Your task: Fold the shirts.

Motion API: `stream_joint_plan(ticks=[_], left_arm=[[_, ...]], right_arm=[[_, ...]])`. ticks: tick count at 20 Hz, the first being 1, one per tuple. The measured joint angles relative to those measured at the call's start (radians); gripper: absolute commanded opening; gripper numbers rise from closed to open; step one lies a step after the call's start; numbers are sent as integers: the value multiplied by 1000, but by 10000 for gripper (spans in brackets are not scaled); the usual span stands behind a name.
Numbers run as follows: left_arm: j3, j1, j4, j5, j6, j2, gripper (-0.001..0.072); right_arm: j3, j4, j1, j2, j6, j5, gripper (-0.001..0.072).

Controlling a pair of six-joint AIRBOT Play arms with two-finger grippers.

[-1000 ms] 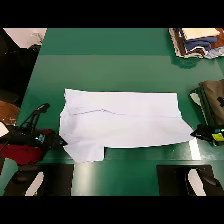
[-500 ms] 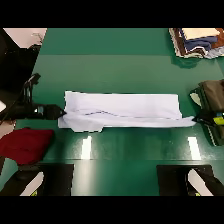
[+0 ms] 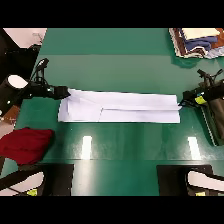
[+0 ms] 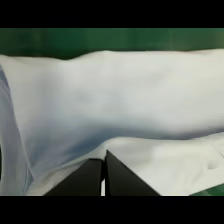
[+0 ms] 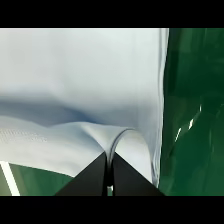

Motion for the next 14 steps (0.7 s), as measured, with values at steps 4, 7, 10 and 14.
stream_joint_plan(ticks=[4,7,10,14], left_arm=[[27,0,-47,77,25,-61,246],[43,2,-68,111,30,-76,515],[84,1,-77,90,33,-81,491],[145,2,-85,-23,35,-84,28]], right_arm=[[77,72,6,-97,8,-56,162],[143,152,6,-145,8,-130,462],[206,199,-6,-169,2,-148,462],[190,220,-66,-161,-60,-53,461]])
